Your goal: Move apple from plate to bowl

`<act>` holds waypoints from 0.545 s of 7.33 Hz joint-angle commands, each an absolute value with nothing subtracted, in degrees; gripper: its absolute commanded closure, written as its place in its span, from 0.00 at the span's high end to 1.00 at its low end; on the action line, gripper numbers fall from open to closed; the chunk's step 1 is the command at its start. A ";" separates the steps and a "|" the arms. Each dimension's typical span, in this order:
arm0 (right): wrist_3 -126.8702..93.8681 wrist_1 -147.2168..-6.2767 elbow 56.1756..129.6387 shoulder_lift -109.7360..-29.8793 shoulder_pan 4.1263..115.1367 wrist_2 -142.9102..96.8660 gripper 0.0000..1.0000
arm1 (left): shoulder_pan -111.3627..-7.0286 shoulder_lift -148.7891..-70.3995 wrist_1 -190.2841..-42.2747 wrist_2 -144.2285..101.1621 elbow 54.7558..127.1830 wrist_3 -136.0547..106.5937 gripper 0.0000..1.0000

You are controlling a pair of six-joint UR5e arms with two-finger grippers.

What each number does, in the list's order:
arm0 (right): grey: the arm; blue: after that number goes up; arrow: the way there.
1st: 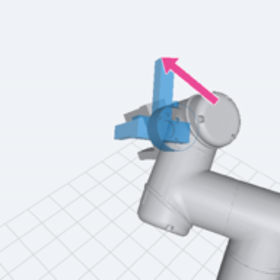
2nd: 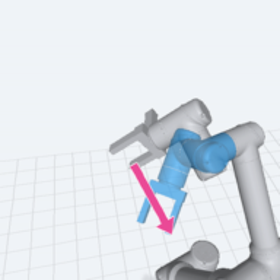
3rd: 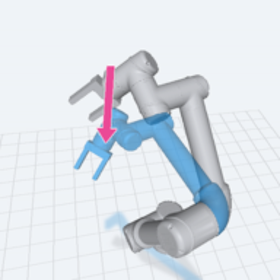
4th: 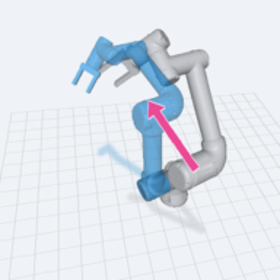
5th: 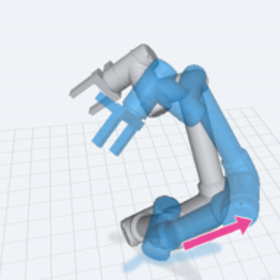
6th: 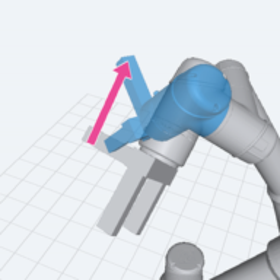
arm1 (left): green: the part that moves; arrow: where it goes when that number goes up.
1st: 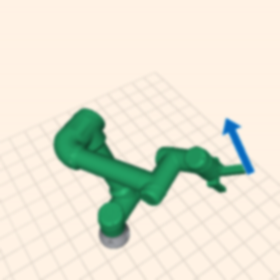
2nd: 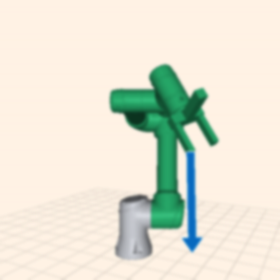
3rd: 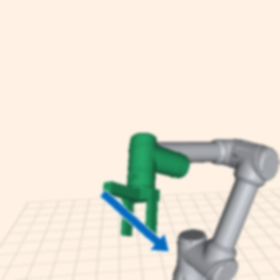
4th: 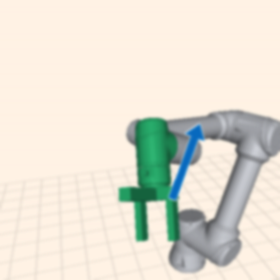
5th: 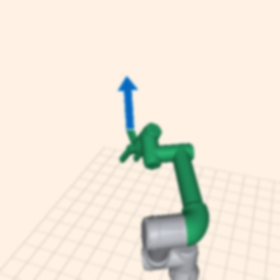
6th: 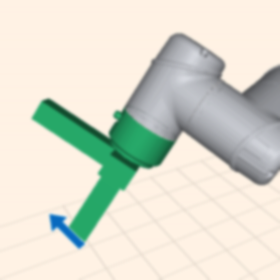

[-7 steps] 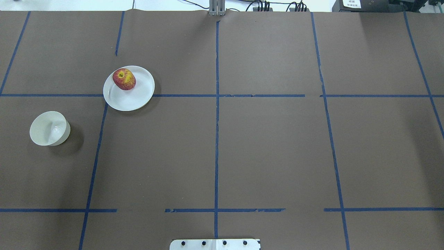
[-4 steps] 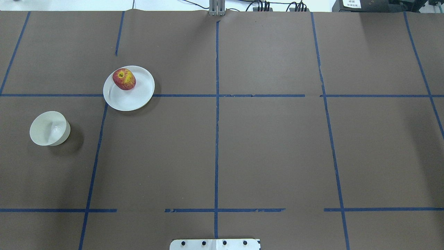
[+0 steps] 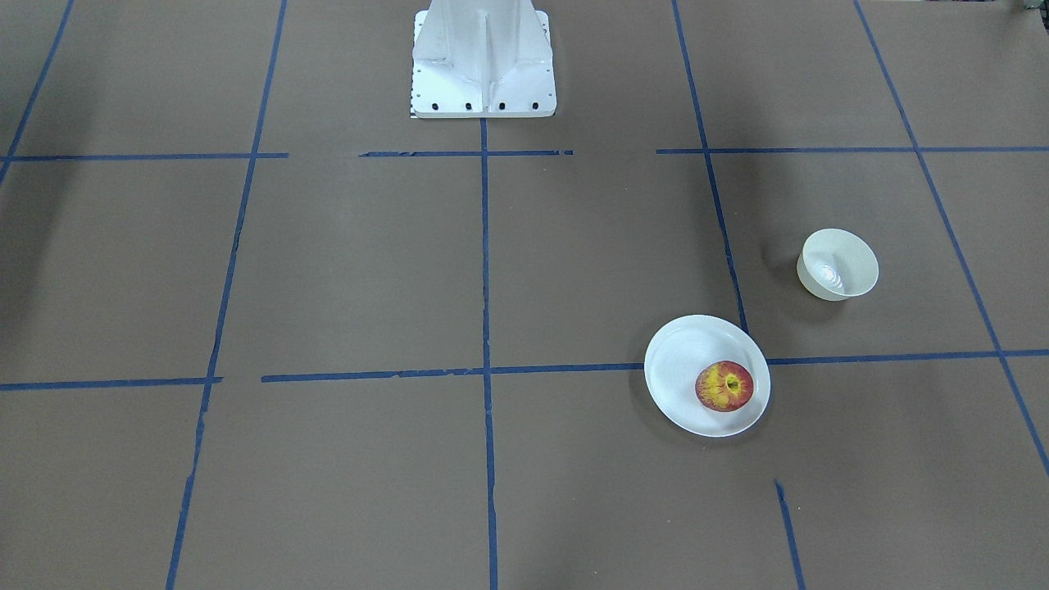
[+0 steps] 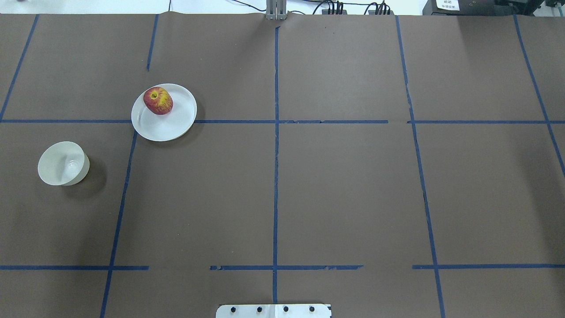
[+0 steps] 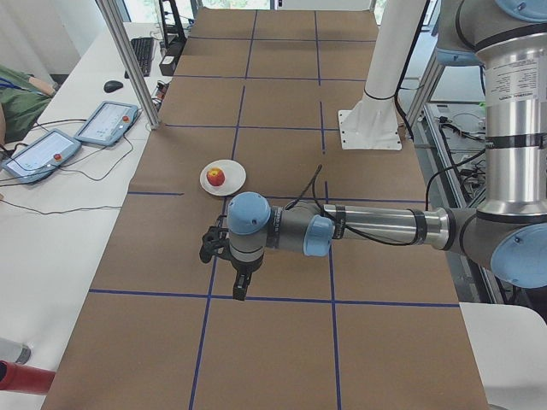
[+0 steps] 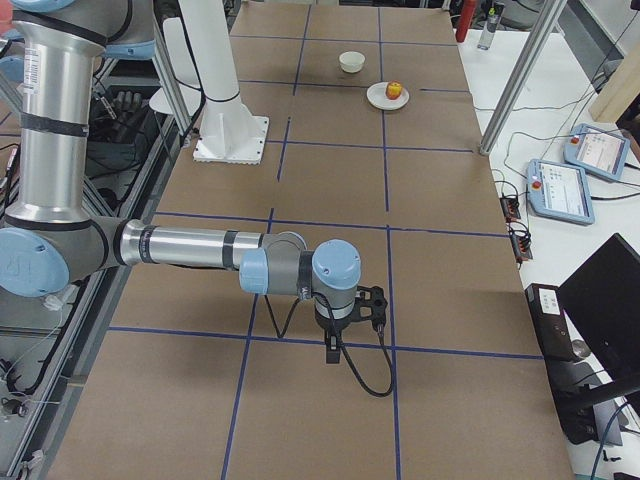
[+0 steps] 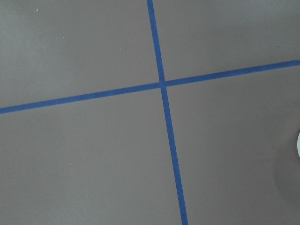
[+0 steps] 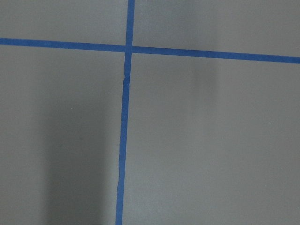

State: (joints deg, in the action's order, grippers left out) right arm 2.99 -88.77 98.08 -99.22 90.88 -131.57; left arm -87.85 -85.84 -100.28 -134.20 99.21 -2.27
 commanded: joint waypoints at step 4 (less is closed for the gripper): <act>2.99 -88.77 98.09 -99.14 90.88 -131.57 1.00 | -65.62 -110.79 -101.51 -128.36 90.73 -32.02 1.00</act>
